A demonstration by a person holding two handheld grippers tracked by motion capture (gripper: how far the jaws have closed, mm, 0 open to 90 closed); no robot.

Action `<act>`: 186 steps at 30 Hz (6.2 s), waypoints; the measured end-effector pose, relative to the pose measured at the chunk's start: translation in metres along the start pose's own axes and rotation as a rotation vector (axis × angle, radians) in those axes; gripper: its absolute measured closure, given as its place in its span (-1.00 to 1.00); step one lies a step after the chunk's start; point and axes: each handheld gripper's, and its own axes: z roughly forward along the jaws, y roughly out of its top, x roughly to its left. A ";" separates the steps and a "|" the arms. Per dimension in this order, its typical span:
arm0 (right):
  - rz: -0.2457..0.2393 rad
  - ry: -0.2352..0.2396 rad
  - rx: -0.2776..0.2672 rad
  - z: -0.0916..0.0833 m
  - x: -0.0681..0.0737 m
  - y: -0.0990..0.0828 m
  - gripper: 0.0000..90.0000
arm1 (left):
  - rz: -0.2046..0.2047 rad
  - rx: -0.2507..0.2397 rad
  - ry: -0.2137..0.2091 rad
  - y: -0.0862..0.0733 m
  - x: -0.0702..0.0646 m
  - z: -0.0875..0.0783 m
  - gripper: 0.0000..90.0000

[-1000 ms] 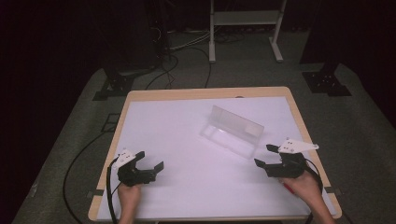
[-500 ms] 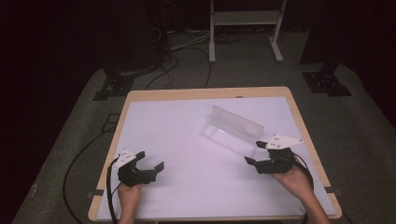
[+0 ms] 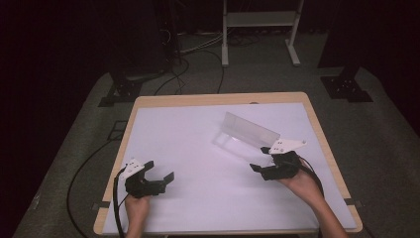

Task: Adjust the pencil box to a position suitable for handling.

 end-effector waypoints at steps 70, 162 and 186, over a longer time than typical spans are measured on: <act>0.026 0.068 0.256 0.102 -0.028 0.009 0.76 | -0.016 -0.005 -0.004 0.000 0.001 -0.001 -1.00; -0.133 0.348 0.149 0.079 0.050 -0.008 0.91 | -0.022 -0.004 -0.002 0.000 0.001 -0.001 -1.00; -0.046 0.377 0.148 0.073 0.046 -0.008 0.60 | -0.020 -0.005 -0.005 0.000 0.001 -0.001 -1.00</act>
